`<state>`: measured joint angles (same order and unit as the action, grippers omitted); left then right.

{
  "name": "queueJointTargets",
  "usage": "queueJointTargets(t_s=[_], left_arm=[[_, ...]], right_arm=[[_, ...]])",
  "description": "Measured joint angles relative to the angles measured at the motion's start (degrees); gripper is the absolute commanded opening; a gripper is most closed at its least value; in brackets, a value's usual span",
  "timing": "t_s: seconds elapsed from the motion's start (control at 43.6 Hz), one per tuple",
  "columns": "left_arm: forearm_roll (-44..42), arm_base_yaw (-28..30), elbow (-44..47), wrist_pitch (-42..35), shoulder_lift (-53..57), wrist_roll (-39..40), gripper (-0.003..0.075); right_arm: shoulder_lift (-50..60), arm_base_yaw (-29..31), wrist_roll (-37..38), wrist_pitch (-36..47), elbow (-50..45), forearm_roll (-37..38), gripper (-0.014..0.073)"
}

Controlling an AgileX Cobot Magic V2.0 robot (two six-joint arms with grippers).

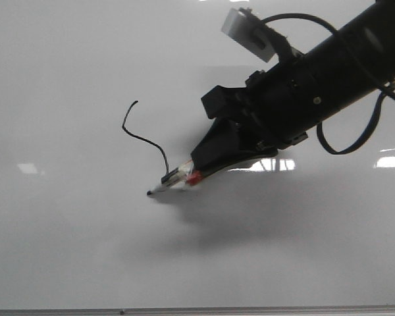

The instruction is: Write number 8 on whiteboard

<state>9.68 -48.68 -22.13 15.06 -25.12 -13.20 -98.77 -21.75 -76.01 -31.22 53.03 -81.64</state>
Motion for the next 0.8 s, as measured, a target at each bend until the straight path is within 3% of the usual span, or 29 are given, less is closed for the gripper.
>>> queueJointTargets(t_s=[0.252,0.803], left_arm=[[0.0,0.0,0.0,0.4,0.0,0.0,-0.002],[0.0,0.09,0.0,0.5,0.0,0.0,-0.002]], right_arm=[[-1.8,-1.22,-0.77,-0.88,4.73,-3.56,-0.0067],[1.43,0.55,-0.86,0.02,5.13,-2.39,-0.0067]])
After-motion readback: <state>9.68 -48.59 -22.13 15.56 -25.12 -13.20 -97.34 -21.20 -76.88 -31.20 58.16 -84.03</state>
